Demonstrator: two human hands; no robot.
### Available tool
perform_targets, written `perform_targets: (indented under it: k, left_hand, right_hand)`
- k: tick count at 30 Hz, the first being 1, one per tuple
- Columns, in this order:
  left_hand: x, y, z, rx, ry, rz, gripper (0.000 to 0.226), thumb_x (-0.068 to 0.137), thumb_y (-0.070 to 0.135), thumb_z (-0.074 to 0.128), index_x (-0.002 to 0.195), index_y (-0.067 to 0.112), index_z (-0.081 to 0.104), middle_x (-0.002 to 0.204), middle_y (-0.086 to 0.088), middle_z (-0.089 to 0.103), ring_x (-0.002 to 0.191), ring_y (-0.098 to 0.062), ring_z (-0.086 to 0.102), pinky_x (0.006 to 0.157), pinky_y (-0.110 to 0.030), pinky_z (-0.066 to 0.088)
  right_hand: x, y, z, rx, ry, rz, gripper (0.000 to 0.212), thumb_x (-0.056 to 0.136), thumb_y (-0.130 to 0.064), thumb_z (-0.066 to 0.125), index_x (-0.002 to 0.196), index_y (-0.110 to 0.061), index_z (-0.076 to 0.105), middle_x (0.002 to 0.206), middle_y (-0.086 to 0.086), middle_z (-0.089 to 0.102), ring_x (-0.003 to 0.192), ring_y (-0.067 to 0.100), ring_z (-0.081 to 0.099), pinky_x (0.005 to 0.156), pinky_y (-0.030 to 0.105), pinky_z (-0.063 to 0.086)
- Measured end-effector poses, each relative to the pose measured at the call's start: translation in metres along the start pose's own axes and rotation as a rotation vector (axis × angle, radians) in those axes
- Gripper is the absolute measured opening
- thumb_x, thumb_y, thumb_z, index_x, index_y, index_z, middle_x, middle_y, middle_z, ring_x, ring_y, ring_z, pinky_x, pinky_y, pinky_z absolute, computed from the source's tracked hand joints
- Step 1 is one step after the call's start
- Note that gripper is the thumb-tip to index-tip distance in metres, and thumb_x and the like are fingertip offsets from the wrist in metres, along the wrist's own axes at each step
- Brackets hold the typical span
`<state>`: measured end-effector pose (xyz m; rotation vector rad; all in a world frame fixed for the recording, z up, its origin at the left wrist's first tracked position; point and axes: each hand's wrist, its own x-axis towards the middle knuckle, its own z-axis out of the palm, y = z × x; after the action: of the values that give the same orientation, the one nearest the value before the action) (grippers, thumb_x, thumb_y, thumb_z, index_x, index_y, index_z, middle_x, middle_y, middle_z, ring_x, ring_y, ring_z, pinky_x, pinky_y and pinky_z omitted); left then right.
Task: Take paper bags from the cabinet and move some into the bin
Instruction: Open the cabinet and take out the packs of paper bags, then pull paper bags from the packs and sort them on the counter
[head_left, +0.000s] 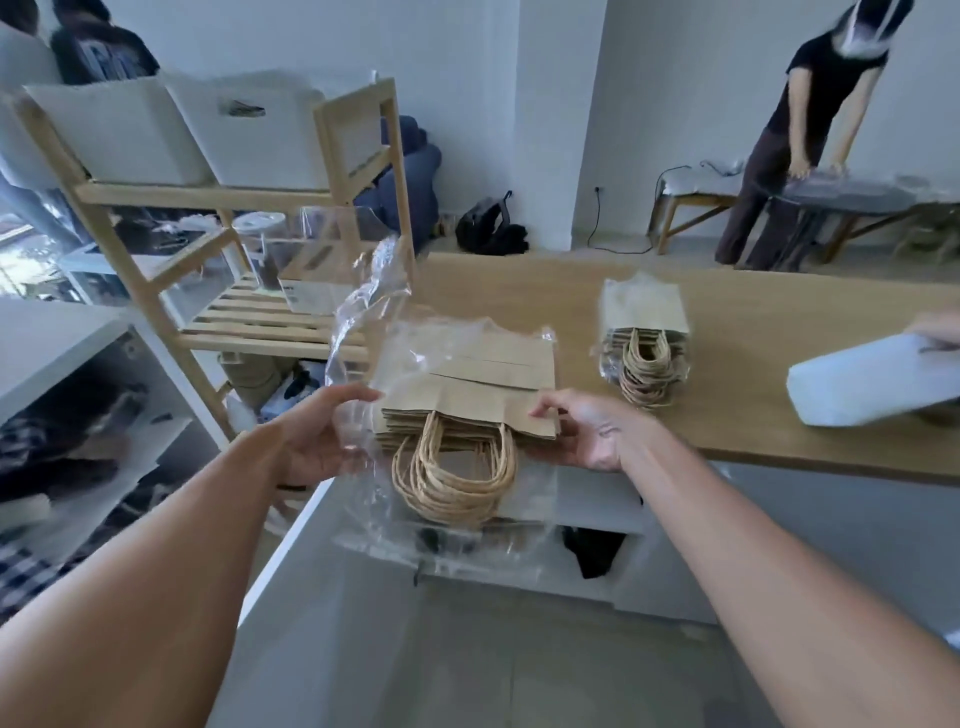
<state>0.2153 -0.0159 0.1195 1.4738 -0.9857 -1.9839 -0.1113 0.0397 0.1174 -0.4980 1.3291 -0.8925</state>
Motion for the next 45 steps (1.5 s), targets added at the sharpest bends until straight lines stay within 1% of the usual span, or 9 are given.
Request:
perform_targets:
  k: [3, 8, 18, 23, 26, 31, 34, 39, 45]
  left_hand:
    - [0.035, 0.028, 0.007, -0.037, 0.052, 0.039, 0.09, 0.059, 0.034, 0.094, 0.135, 0.001, 0.06, 0.091, -0.016, 0.07, 0.068, -0.028, 0.063, 0.072, -0.038, 0.057]
    - [0.11, 0.055, 0.026, -0.064, 0.11, -0.035, 0.048, 0.089, 0.037, 0.068, 0.121, 0.003, 0.059, 0.058, -0.005, 0.058, 0.045, -0.019, 0.049, 0.046, -0.027, 0.049]
    - [0.249, 0.074, 0.029, -0.063, 0.298, -0.034, 0.06, 0.073, 0.041, 0.071, 0.122, 0.008, 0.059, 0.074, -0.006, 0.062, 0.049, -0.02, 0.054, 0.043, -0.028, 0.047]
    - [0.286, 0.095, 0.018, 0.104, 0.372, 0.054, 0.092, 0.07, 0.043, 0.073, 0.152, 0.013, 0.045, 0.076, -0.006, 0.056, 0.043, -0.018, 0.057, 0.043, -0.031, 0.05]
    - [0.293, 0.098, 0.021, 0.136, 0.488, 0.094, 0.059, 0.085, 0.042, 0.075, 0.134, 0.013, 0.055, 0.084, -0.007, 0.067, 0.044, -0.015, 0.065, 0.042, -0.027, 0.053]
    - [0.29, 0.091, 0.028, 0.257, 0.725, 0.091, 0.104, 0.059, 0.087, 0.072, 0.13, 0.012, 0.06, 0.121, -0.012, 0.067, 0.106, -0.034, 0.068, 0.094, -0.048, 0.058]
    - [0.271, 0.082, 0.035, 0.226, 0.868, 0.195, 0.114, 0.045, 0.095, 0.064, 0.124, 0.013, 0.056, 0.123, -0.014, 0.067, 0.117, -0.038, 0.064, 0.101, -0.056, 0.053]
    - [0.204, 0.078, 0.083, 0.34, 0.692, 0.366, 0.057, 0.084, 0.066, 0.065, 0.11, 0.017, 0.058, 0.11, -0.014, 0.068, 0.097, -0.029, 0.065, 0.098, -0.053, 0.055]
    - [0.139, 0.083, 0.147, 0.485, 0.23, 0.442, 0.044, 0.097, 0.058, 0.061, 0.116, 0.018, 0.066, 0.105, 0.001, 0.075, 0.09, -0.02, 0.07, 0.083, -0.038, 0.055]
  right_hand:
    - [0.032, -0.031, -0.003, -0.051, 0.02, 0.016, 0.019, 0.084, -0.004, 0.07, 0.102, -0.004, 0.063, 0.093, 0.016, 0.069, 0.087, 0.03, 0.066, 0.073, 0.034, 0.056]
    - [0.11, -0.07, -0.02, -0.114, 0.084, 0.062, 0.014, 0.084, -0.01, 0.072, 0.095, -0.008, 0.063, 0.083, 0.01, 0.065, 0.066, 0.018, 0.057, 0.057, 0.024, 0.042]
    - [0.228, -0.101, -0.036, -0.175, 0.164, 0.133, 0.006, 0.087, -0.008, 0.069, 0.089, -0.01, 0.064, 0.083, 0.009, 0.065, 0.068, 0.019, 0.059, 0.05, 0.023, 0.047]
    - [0.266, -0.114, -0.032, -0.15, 0.229, 0.046, 0.013, 0.085, 0.0, 0.069, 0.085, -0.011, 0.063, 0.092, 0.01, 0.066, 0.08, 0.021, 0.062, 0.069, 0.029, 0.055]
    - [0.28, -0.115, -0.03, -0.154, 0.269, 0.006, 0.016, 0.082, -0.002, 0.073, 0.094, -0.01, 0.066, 0.102, 0.01, 0.068, 0.083, 0.02, 0.065, 0.066, 0.031, 0.059]
    - [0.27, -0.105, -0.026, -0.236, 0.371, -0.072, 0.035, 0.08, -0.025, 0.08, 0.11, -0.012, 0.067, 0.108, 0.006, 0.072, 0.099, 0.023, 0.069, 0.075, 0.034, 0.061]
    - [0.248, -0.1, -0.024, -0.338, 0.452, -0.135, 0.044, 0.085, -0.042, 0.075, 0.113, -0.011, 0.063, 0.112, 0.003, 0.065, 0.106, 0.025, 0.062, 0.085, 0.038, 0.056]
    - [0.174, -0.095, -0.023, -0.381, 0.447, -0.288, 0.051, 0.094, -0.039, 0.066, 0.125, 0.002, 0.065, 0.12, 0.019, 0.068, 0.093, 0.024, 0.063, 0.095, 0.05, 0.058]
    - [0.075, -0.098, -0.053, -0.311, 0.409, -0.344, 0.024, 0.097, -0.043, 0.068, 0.105, -0.02, 0.066, 0.114, 0.007, 0.072, 0.087, 0.018, 0.067, 0.085, 0.036, 0.062]
